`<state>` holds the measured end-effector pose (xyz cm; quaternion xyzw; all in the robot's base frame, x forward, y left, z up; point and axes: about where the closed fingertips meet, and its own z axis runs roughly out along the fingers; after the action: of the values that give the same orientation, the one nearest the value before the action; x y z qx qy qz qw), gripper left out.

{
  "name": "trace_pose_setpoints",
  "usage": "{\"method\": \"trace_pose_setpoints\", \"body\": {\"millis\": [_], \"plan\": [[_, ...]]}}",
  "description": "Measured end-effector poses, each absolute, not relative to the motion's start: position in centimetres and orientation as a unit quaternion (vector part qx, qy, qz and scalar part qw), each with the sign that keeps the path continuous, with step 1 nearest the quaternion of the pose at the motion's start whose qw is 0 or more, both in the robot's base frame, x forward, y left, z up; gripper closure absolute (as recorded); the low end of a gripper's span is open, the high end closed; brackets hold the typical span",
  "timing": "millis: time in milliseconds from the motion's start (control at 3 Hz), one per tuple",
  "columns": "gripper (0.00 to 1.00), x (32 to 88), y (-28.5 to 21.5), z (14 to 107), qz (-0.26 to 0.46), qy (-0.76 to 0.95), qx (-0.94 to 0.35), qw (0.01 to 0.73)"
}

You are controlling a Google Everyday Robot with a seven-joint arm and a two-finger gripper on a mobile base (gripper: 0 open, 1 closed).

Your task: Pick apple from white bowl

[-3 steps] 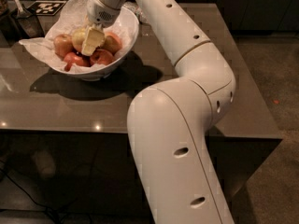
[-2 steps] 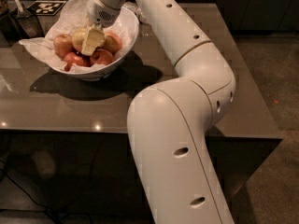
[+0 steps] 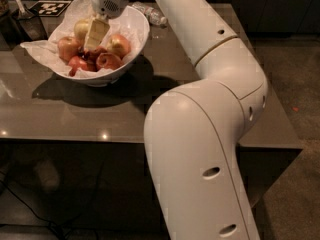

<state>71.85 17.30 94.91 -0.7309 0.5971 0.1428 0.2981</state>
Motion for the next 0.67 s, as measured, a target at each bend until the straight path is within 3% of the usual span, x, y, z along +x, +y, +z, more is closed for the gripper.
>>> {"method": "trace_pose_setpoints", "body": {"millis": [667], "plan": [[1.0,69.6,17.1,100.8,0.102,0.583,-0.733,0.334]]}}
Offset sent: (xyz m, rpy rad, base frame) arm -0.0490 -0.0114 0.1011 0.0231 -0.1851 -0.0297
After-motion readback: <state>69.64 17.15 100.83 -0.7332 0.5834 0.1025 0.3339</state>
